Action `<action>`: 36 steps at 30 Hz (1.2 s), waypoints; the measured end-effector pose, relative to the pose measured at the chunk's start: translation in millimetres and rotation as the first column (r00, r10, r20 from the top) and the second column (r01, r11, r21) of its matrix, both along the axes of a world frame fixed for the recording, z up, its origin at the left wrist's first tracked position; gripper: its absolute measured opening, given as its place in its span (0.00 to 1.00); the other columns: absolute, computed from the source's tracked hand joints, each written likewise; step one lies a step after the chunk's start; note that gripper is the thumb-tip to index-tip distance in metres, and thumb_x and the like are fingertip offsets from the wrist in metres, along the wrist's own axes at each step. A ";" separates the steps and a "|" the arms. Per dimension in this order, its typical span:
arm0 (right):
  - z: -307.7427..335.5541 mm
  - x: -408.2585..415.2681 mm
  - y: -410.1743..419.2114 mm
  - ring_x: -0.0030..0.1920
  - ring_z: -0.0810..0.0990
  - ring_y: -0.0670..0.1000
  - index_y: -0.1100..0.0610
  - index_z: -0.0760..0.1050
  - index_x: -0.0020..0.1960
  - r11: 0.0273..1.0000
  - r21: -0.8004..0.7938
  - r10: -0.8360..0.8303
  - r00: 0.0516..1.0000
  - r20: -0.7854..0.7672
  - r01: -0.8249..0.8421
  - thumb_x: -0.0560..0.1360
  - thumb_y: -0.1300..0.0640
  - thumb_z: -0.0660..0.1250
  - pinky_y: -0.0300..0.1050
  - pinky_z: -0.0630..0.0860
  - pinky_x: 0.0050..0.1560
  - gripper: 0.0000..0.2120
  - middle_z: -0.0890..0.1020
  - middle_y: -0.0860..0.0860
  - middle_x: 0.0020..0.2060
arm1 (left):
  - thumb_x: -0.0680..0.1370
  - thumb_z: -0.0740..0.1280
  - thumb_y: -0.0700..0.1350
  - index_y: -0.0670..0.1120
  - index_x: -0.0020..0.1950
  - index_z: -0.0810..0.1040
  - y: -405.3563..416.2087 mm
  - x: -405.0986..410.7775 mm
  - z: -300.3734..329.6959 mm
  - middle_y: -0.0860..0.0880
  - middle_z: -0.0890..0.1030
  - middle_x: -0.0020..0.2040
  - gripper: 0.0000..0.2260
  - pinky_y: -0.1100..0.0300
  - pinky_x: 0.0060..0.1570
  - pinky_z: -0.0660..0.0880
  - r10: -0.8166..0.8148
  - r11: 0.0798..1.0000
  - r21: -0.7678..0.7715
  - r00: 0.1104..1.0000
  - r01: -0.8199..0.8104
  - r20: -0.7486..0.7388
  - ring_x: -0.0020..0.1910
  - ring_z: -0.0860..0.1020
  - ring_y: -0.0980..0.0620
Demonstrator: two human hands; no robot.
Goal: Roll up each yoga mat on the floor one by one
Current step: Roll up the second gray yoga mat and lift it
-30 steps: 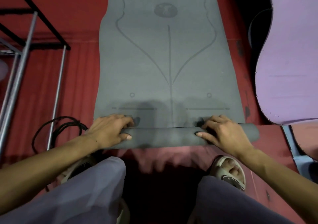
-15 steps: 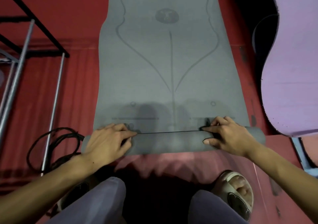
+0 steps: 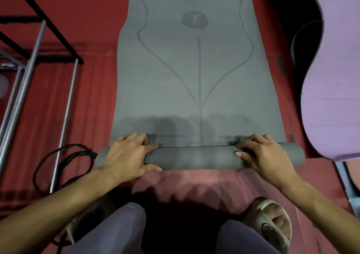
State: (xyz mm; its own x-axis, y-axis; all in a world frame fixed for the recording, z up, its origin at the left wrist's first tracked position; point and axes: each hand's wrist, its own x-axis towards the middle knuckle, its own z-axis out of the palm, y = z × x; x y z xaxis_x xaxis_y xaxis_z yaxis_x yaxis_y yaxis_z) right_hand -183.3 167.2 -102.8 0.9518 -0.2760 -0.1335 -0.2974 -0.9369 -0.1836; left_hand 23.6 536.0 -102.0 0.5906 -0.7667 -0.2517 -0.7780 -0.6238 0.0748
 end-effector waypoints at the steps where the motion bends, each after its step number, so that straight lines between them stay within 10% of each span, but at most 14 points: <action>1: 1.5 1.3 1.0 0.50 0.75 0.51 0.44 0.84 0.57 1.000 -0.003 0.008 1.000 0.014 -0.008 0.81 0.32 0.58 0.49 0.77 0.42 0.22 0.79 0.42 0.50 | 0.67 0.51 0.84 0.65 0.71 0.77 -2.9 2.7 2.9 0.57 0.78 0.54 0.41 0.51 0.50 0.75 0.014 1.000 0.009 1.000 -0.014 -0.015 0.55 0.79 0.51; 12: 12.3 14.1 -6.3 0.59 0.77 0.51 0.47 0.78 0.65 0.994 -0.031 0.098 0.992 -0.077 -0.101 0.70 0.20 0.61 0.54 0.79 0.56 0.38 0.80 0.43 0.58 | 0.69 0.54 0.81 0.61 0.60 0.82 -12.0 20.5 6.7 0.57 0.80 0.55 0.34 0.51 0.50 0.73 0.129 0.988 -0.080 0.990 -0.133 -0.050 0.57 0.80 0.48; 21: 14.4 28.3 -7.4 0.52 0.75 0.53 0.46 0.82 0.65 0.991 -0.095 0.094 0.994 -0.055 -0.099 0.72 0.24 0.62 0.54 0.82 0.44 0.34 0.77 0.47 0.51 | 0.78 0.58 0.69 0.52 0.57 0.82 -13.2 5.0 11.3 0.51 0.82 0.41 0.25 0.52 0.37 0.76 0.103 0.984 -0.159 0.984 -0.080 0.143 0.41 0.83 0.44; 26: 15.3 27.5 -0.3 0.51 0.76 0.53 0.49 0.76 0.60 0.993 -0.105 0.042 0.998 -0.041 -0.046 0.75 0.26 0.60 0.51 0.80 0.44 0.29 0.79 0.45 0.49 | 0.77 0.62 0.71 0.50 0.62 0.82 -4.7 0.3 8.6 0.51 0.84 0.50 0.28 0.49 0.45 0.77 0.059 0.991 -0.132 0.984 -0.037 0.166 0.49 0.83 0.45; 31: 6.8 16.7 -2.0 0.64 0.77 0.57 0.50 0.77 0.69 0.995 -0.070 0.077 0.997 0.032 -0.074 0.77 0.26 0.60 0.56 0.75 0.66 0.33 0.81 0.47 0.62 | 0.69 0.74 0.68 0.52 0.74 0.75 2.7 7.5 9.5 0.48 0.78 0.64 0.37 0.46 0.54 0.75 0.010 1.000 -0.007 0.985 -0.009 0.175 0.57 0.78 0.42; 36: -1.4 12.5 -14.9 0.66 0.75 0.59 0.45 0.69 0.78 0.981 -0.147 0.125 0.992 -0.028 -0.128 0.76 0.25 0.58 0.61 0.67 0.72 0.38 0.78 0.46 0.69 | 0.63 0.82 0.65 0.57 0.74 0.75 -0.3 23.8 11.5 0.52 0.79 0.55 0.41 0.47 0.42 0.79 0.015 1.000 -0.022 0.991 -0.012 0.135 0.48 0.79 0.44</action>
State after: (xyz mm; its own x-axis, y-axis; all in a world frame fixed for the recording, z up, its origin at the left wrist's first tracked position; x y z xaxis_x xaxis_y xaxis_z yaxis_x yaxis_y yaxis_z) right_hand -170.8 152.3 -104.2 0.9781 -0.1712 -0.1184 -0.1765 -0.9836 -0.0358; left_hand 47.4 535.7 -90.6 0.6283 -0.7628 -0.1526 -0.7735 -0.6336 -0.0176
